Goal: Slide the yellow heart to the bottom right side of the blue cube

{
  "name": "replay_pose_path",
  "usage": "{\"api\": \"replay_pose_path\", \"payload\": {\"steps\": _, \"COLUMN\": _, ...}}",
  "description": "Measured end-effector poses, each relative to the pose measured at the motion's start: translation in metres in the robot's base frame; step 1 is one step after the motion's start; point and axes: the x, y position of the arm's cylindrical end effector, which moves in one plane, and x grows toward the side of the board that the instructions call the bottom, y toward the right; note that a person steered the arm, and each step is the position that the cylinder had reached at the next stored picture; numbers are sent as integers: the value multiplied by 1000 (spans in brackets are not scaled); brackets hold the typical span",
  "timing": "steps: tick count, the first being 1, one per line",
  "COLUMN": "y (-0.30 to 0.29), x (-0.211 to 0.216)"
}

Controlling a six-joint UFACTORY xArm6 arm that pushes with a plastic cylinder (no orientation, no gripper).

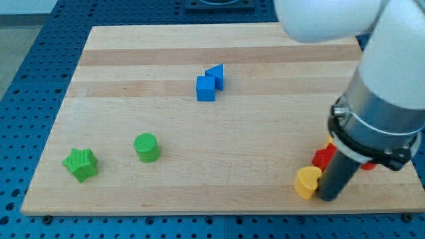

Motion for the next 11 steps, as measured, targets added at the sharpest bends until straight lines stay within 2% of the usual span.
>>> {"api": "replay_pose_path", "payload": {"steps": 2, "y": -48, "x": -1}}
{"api": "replay_pose_path", "payload": {"steps": 3, "y": -50, "x": -15}}
{"api": "replay_pose_path", "payload": {"steps": 5, "y": -61, "x": -78}}
{"api": "replay_pose_path", "payload": {"steps": 9, "y": -141, "x": -146}}
{"api": "replay_pose_path", "payload": {"steps": 10, "y": -146, "x": -153}}
{"api": "replay_pose_path", "payload": {"steps": 11, "y": -146, "x": -133}}
